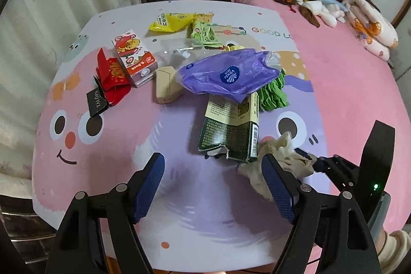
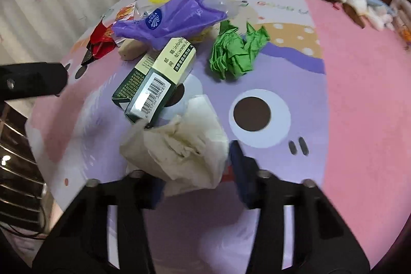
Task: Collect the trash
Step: 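Grasp the white tissue with the right tool while the left tool grasps the green-white box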
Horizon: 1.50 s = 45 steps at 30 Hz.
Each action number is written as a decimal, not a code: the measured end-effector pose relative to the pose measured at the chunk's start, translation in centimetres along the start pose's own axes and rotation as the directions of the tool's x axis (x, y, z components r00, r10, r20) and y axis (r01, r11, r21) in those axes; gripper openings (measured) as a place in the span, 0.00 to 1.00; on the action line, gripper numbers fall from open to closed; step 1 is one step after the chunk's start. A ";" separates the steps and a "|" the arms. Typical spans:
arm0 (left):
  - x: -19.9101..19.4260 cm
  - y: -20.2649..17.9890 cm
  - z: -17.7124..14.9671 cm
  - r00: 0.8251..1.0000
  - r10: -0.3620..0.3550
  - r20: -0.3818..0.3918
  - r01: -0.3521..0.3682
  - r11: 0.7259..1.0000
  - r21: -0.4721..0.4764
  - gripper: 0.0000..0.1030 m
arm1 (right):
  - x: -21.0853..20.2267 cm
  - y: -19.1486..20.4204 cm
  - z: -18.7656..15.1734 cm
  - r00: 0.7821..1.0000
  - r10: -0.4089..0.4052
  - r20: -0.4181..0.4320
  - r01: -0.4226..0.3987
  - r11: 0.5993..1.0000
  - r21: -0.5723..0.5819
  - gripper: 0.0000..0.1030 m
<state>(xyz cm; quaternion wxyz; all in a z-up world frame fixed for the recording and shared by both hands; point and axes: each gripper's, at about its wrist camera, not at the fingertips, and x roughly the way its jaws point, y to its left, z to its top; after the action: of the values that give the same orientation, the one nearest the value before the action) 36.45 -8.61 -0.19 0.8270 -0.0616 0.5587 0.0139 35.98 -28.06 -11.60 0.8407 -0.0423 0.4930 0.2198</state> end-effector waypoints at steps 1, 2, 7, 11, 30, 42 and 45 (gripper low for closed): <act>0.3 -0.1 0.0 1.000 0.003 -0.003 -0.003 1.000 -0.001 0.78 | 0.1 -0.2 0.2 1.000 0.005 -0.001 -0.005 1.000 -0.006 0.31; 0.7 -0.2 0.1 1.000 0.005 -0.007 -0.005 1.000 -0.003 0.78 | 0.2 -0.3 0.4 1.000 0.008 -0.001 -0.008 1.000 -0.006 0.25; 3.7 -2.4 1.5 0.999 0.023 -0.042 -0.023 1.000 -0.001 0.78 | -0.9 -2.0 0.9 0.999 0.033 0.008 -0.033 0.999 -0.003 0.18; 6.3 -4.0 2.6 0.996 0.036 -0.076 -0.037 0.999 -0.004 0.77 | -2.0 -3.7 1.0 1.000 0.028 0.009 -0.028 1.000 0.012 0.18; 11.1 -7.0 4.8 0.980 0.152 -0.125 -0.136 0.982 0.129 0.22 | -2.9 -4.3 -0.1 0.999 0.030 -0.012 -0.029 0.996 0.082 0.18; 0.5 1.3 -1.9 0.999 0.020 -0.049 -0.013 0.990 0.137 0.21 | -5.5 2.4 0.7 0.996 0.090 0.005 -0.090 0.995 0.043 0.18; -2.2 3.4 -3.8 1.000 0.009 -0.016 -0.007 0.989 0.147 0.21 | -6.0 4.6 0.4 0.996 0.084 -0.007 -0.084 0.996 0.039 0.18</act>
<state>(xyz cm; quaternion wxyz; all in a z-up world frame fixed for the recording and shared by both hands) 31.79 -5.63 0.11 0.8246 0.0018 0.5652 -0.0247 31.92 -25.82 -5.61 0.8293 -0.0065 0.5021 0.2452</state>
